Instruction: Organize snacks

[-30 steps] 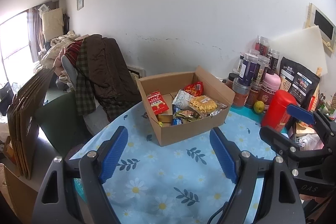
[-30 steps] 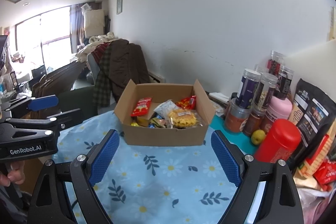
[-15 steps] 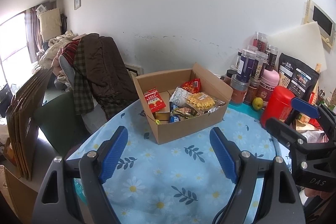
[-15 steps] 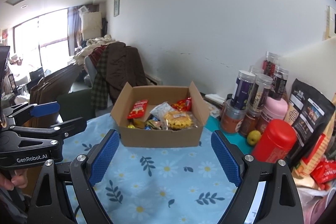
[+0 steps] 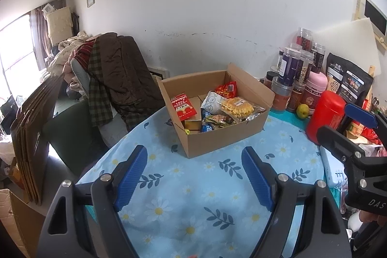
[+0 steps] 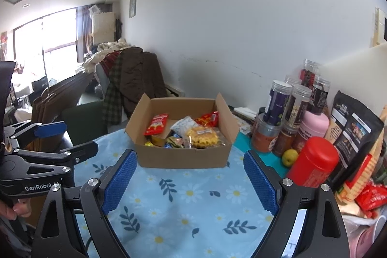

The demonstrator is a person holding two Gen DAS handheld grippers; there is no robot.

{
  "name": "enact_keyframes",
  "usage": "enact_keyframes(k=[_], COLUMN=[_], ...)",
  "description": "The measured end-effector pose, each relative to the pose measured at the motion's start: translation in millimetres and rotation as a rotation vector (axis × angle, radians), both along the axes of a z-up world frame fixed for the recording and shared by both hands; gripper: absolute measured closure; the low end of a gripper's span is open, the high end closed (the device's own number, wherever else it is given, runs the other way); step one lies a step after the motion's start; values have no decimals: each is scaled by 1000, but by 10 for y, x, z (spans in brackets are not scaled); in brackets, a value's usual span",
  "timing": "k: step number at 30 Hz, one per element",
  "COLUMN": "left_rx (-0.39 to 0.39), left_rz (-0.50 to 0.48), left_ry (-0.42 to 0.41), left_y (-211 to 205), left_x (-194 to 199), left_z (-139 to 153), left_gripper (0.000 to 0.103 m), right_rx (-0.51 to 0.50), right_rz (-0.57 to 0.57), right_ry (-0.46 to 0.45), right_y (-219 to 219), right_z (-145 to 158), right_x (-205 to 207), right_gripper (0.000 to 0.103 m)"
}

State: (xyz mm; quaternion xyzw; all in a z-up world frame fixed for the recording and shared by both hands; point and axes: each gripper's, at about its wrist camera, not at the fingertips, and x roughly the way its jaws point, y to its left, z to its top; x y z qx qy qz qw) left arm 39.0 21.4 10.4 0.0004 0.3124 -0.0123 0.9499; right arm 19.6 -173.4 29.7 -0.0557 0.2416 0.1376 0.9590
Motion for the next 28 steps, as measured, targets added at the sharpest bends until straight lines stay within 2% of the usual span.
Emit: enact_keyframes(k=[28], left_rx=[-27], left_rz=[-20], left_ry=[17], left_y=[5], left_x=[25], left_z=[-57], left_gripper=[22], right_rx=[-16], right_rz=[-16], right_ry=[-2], right_y=[17], right_z=[0], right_x=[-36], right_gripper=[10])
